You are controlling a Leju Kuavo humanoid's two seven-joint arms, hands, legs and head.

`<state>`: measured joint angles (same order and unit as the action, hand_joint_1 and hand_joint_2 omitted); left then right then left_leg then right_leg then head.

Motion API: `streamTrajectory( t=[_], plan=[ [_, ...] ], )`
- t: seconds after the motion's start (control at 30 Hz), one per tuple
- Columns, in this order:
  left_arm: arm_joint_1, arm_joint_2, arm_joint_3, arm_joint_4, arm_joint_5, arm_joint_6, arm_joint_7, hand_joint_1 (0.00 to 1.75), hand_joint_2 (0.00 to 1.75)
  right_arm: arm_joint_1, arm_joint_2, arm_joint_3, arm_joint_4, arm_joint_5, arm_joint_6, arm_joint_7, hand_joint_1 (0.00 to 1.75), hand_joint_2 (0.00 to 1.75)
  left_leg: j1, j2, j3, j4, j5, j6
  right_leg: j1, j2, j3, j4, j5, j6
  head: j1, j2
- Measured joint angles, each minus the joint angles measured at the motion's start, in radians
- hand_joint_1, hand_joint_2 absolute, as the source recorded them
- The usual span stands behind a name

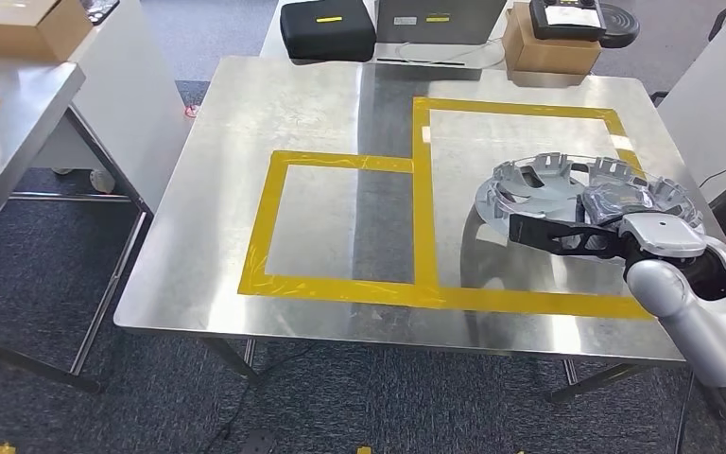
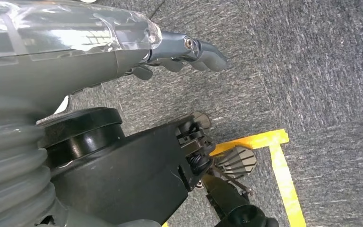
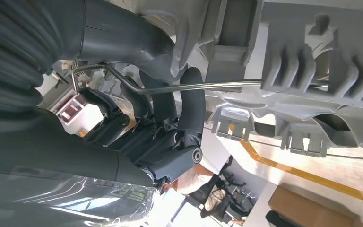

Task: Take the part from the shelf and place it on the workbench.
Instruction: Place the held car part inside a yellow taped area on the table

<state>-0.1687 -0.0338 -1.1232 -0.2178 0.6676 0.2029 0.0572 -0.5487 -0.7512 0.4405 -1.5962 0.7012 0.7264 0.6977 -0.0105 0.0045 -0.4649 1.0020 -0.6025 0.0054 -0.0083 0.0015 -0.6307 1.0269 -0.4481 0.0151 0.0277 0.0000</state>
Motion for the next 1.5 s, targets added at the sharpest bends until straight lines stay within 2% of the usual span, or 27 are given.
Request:
streamTrajectory(
  t=[0.37,0.5,0.63,0.7,0.83,1.17,1.37,1.43,1.5],
  plan=[
    [0.0,0.0,-0.006,0.0,0.0,0.0,-0.001,0.0,1.75,-0.005,0.006,-0.018,0.034,-0.001,0.002,0.0,1.75,1.75,0.0,0.003,0.0,0.0,0.001,0.001,0.0,0.001,0.0,0.0,0.002,0.002,0.0,0.0],
    [-0.002,-0.001,-0.006,0.0,-0.008,-0.01,-0.034,0.0,1.75,-0.005,0.006,-0.018,0.045,-0.03,-0.01,0.0,1.75,1.75,0.0,0.004,0.0,0.0,0.001,0.001,-0.001,0.001,0.0,0.0,0.002,0.002,0.0,0.0],
    [-0.006,0.0,-0.006,0.0,-0.018,-0.013,-0.051,0.0,1.75,-0.008,0.006,-0.011,0.054,-0.114,-0.081,0.0,0.0,0.0,0.0,0.005,0.0,0.0,0.001,0.001,-0.001,0.002,0.0,0.0,0.002,0.002,0.0,0.0],
    [-0.006,0.0,-0.006,0.0,-0.023,-0.01,-0.054,0.0,1.75,-0.013,0.005,0.001,0.056,-0.166,-0.129,0.0,0.0,0.0,0.0,0.006,0.001,0.0,0.001,0.001,-0.001,0.003,0.0,0.0,0.002,0.002,0.0,0.0],
    [-0.008,0.0,-0.006,0.0,-0.027,-0.001,-0.054,0.0,0.0,-0.037,0.005,0.039,0.057,-0.237,-0.203,0.0,0.0,0.0,0.0,0.008,0.001,0.0,0.001,0.001,-0.001,0.004,0.0,0.0,0.002,0.002,0.0,0.0],
    [-0.008,-0.001,-0.006,0.0,-0.015,-0.002,-0.035,0.0,0.0,-0.11,-0.018,0.153,0.056,-0.352,-0.374,0.0,0.0,0.0,0.0,0.007,0.001,0.0,0.001,0.001,-0.001,0.004,0.0,0.0,0.002,0.002,-0.001,0.0],
    [-0.008,-0.001,-0.006,0.0,-0.01,-0.002,-0.032,0.0,0.0,-0.121,-0.051,0.199,0.056,-0.398,-0.433,-0.001,0.0,0.0,-0.001,0.004,0.001,0.0,0.001,0.001,-0.001,0.003,0.0,0.0,0.002,0.002,-0.001,0.0],
    [-0.007,-0.001,-0.006,0.0,-0.004,-0.001,-0.034,0.0,0.0,-0.113,-0.064,0.205,0.055,-0.443,-0.511,-0.016,0.0,0.0,-0.001,0.002,0.001,0.0,0.001,0.001,-0.001,0.003,0.0,-0.001,0.002,0.002,-0.001,0.0],
    [-0.005,0.0,-0.006,0.0,0.006,0.003,-0.038,0.0,0.0,-0.089,-0.075,0.194,0.048,-0.523,-0.653,-0.073,0.0,0.0,-0.001,-0.002,0.001,0.0,0.001,0.001,-0.001,0.002,0.0,-0.001,0.002,0.003,-0.001,0.0]
  ],
)
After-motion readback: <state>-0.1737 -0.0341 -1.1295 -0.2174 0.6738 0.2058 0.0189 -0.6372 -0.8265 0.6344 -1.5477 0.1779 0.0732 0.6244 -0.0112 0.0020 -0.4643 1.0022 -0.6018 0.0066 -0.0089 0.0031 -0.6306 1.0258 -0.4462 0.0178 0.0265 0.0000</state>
